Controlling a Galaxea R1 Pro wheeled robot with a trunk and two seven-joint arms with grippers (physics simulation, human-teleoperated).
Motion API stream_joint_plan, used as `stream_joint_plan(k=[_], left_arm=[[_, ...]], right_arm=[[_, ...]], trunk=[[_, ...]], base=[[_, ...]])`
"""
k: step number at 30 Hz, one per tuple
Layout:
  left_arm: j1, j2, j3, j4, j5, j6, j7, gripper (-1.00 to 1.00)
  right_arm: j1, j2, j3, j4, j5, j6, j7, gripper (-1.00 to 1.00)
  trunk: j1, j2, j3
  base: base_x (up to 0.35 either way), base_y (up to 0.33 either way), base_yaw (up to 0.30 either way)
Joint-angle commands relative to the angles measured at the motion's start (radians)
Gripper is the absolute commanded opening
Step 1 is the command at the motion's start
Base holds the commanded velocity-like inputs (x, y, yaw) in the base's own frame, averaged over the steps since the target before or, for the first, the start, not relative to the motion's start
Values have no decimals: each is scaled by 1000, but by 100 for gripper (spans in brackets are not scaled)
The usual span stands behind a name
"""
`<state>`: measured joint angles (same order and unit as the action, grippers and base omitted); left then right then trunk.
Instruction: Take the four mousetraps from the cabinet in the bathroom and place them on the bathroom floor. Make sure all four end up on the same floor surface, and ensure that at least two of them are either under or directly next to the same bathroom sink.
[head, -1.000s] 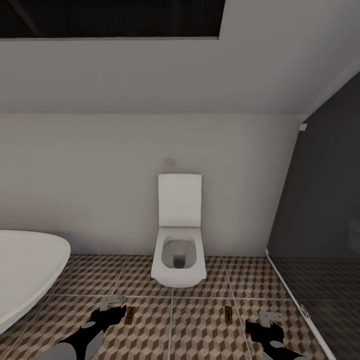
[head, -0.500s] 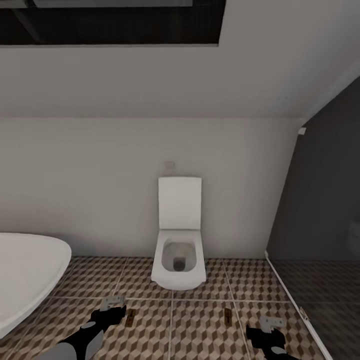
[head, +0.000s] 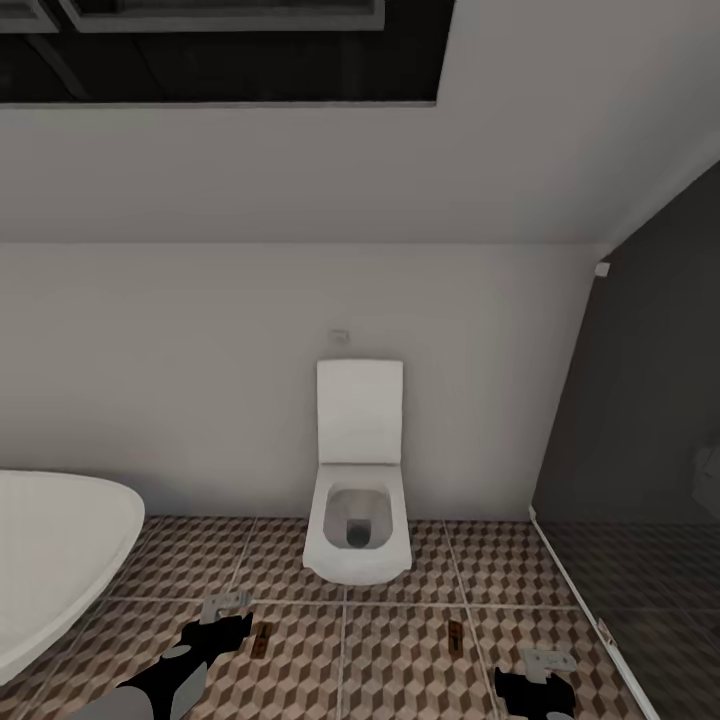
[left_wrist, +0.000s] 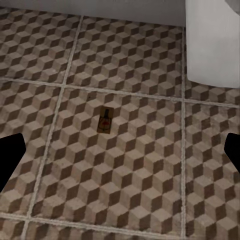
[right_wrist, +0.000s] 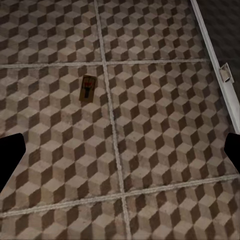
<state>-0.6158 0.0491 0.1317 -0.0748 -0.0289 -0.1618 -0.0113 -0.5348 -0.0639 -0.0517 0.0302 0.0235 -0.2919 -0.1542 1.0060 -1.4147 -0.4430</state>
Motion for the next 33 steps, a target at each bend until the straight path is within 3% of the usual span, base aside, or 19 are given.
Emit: stream_joint_plan(k=[1, 25, 33], left_arm=[[-1, 0, 6, 3, -3, -4, -1, 100], [-1, 0, 6, 11, -3, -4, 2, 100], [-1, -1, 6, 12, -4, -3, 2, 100]], right_arm=[[0, 0, -5, 3, 2, -6, -1, 100], [6, 1, -5, 3, 2, -1, 1, 100], [6, 10, -5, 4, 3, 98, 5, 100]], trunk=[[-4, 7, 2], [-96, 175, 77], [-127, 231, 102]], base=[[0, 0, 0], [0, 0, 0], [0, 0, 0]])
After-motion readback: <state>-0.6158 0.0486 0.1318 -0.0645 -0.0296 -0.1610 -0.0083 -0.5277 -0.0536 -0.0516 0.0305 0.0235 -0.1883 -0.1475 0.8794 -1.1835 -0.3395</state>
